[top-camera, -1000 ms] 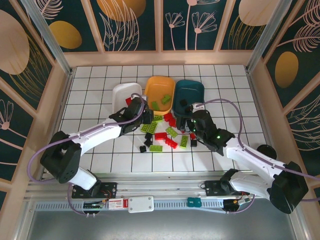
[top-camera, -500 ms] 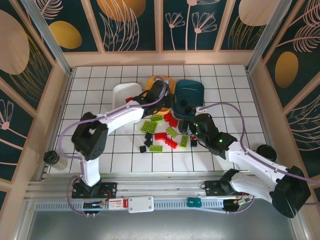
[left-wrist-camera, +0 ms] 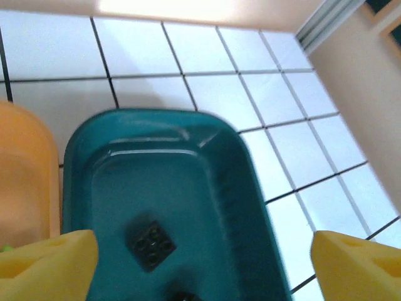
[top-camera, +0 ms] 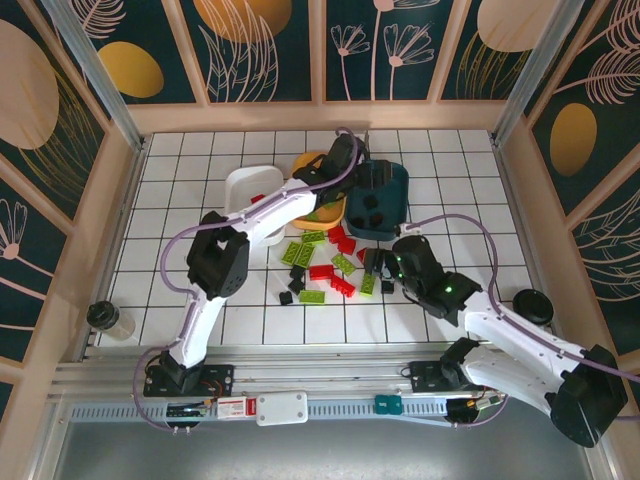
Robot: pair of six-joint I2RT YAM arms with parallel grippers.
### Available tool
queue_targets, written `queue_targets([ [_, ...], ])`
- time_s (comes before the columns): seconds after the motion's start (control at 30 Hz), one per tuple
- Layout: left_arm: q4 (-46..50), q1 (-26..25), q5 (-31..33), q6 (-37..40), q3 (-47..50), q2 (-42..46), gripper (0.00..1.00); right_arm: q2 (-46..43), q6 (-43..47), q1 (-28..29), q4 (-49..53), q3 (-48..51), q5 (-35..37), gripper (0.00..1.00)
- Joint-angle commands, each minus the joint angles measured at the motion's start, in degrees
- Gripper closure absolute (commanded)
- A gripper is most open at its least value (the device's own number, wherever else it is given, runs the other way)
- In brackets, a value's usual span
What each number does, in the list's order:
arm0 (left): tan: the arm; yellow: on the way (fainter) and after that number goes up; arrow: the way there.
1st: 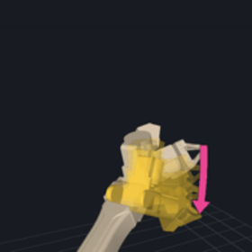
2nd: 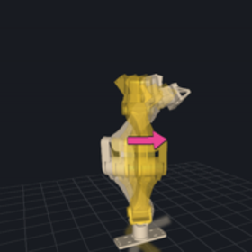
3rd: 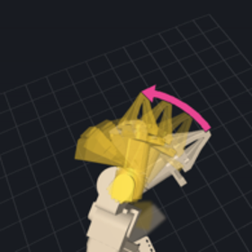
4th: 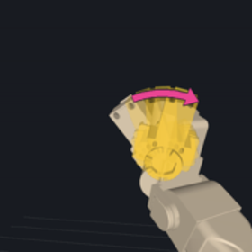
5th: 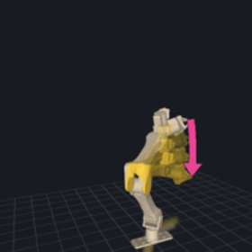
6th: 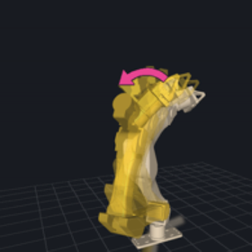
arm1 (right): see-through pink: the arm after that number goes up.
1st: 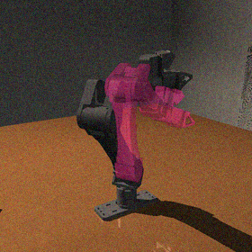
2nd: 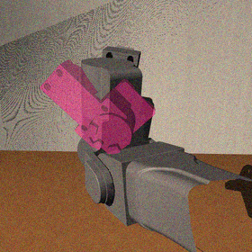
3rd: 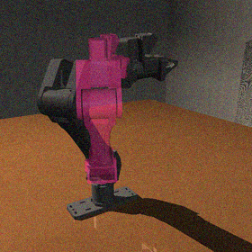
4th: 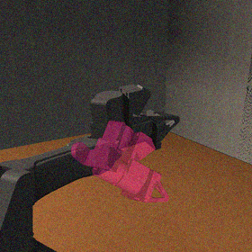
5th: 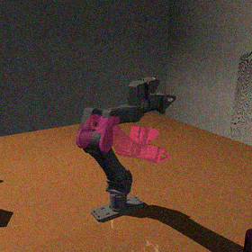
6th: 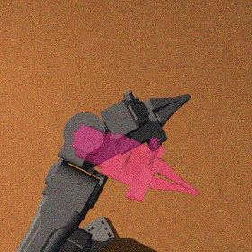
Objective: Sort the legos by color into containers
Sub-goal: Place the lego in the container, then pick up the lego from the bottom-center of the table.
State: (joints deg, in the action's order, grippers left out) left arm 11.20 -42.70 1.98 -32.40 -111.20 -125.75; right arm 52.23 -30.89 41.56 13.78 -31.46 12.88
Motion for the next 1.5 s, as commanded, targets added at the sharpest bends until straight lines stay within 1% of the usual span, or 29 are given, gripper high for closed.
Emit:
queue_targets([
  [0.0, -3.99, 0.09, -0.28, 0.09, 7.38, 10.59, 0.02, -0.75, -2.56, -0.43, 2.50, 1.93, 1.05, 0.25],
  [0.13, -12.81, 0.07, -1.63, -1.62, 26.53, 24.44, 0.01, 1.93, -1.36, -0.11, 0.30, 3.98, -5.22, 0.29],
  [0.2, -16.15, -0.06, -1.97, -2.33, 35.78, 31.64, 0.01, 3.86, 0.32, 1.57, -1.26, 4.30, -7.01, 0.31],
  [0.27, -18.65, -0.19, -1.82, -3.13, 45.39, 38.12, 0.01, 6.10, 2.36, 4.57, -2.57, 3.27, -6.97, 0.32],
  [0.4, -19.26, -0.16, 1.33, -4.29, 60.91, 49.68, 0.01, 13.19, 6.37, 8.21, -3.49, -1.01, -7.53, 0.34],
  [0.53, -15.86, -0.15, 4.73, -5.24, 70.54, 59.97, 0.01, 22.46, 9.17, 9.78, -3.65, -5.19, -8.85, 0.35],
  [0.63, -12.21, -0.15, 7.03, -6.06, 74.62, 65.42, 0.01, 27.14, 9.80, 10.63, -3.11, -7.29, -7.74, 0.39],
  [0.77, -9.85, -0.17, 8.93, -7.16, 78.57, 70.44, 0.01, 30.50, 10.38, 11.12, -1.42, -9.45, -6.30, 0.45],
  [0.9, -8.74, -0.17, 10.64, -7.33, 80.25, 72.79, 0.01, 33.43, 11.79, 12.58, 0.20, -11.67, -7.16, 0.50],
  [1.07, -7.83, -0.19, 12.06, -6.97, 80.02, 73.02, 0.01, 37.40, 11.64, 13.38, 2.31, -14.00, -6.66, 0.62],
  [1.23, -7.36, -0.18, 12.78, -6.49, 79.99, 73.28, 0.01, 39.09, 11.12, 13.57, 2.80, -14.06, -6.89, 0.63],
  [1.33, -7.17, -0.19, 12.85, -6.43, 80.08, 73.37, 0.01, 38.98, 10.86, 14.21, 2.75, -13.81, -7.11, 0.71],
  [1.47, -6.57, -0.16, 14.40, -6.28, 80.67, 74.35, 0.01, 34.31, 10.67, 15.09, 3.06, -13.15, -9.62, 0.82],
])
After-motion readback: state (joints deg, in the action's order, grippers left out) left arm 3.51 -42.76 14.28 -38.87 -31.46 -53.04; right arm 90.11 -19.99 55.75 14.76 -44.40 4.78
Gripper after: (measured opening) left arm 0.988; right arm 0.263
